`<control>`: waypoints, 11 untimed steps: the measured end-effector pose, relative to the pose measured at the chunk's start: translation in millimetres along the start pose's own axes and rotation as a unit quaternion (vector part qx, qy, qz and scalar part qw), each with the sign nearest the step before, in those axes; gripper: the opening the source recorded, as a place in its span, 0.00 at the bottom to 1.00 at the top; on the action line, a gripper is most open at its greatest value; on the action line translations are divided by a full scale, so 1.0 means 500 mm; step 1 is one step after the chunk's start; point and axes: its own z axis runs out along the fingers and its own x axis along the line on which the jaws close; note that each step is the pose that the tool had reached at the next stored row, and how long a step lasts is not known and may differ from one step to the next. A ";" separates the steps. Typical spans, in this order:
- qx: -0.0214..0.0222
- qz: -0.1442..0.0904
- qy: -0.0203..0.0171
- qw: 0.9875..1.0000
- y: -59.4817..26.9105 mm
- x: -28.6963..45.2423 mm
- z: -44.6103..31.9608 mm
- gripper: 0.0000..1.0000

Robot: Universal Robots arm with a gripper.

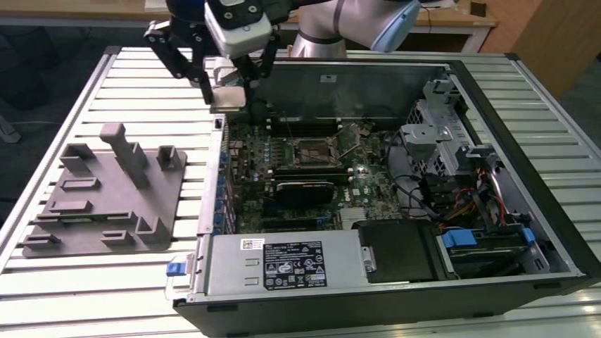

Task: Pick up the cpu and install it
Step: 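Pick up the cpu and move it towards the insertion slot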

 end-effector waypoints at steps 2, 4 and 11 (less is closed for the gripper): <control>0.000 0.000 0.000 1.000 0.001 -0.016 0.001 0.55; 0.000 0.000 0.001 1.000 0.001 -0.033 0.001 0.55; 0.000 0.000 0.001 1.000 0.003 -0.087 0.004 0.55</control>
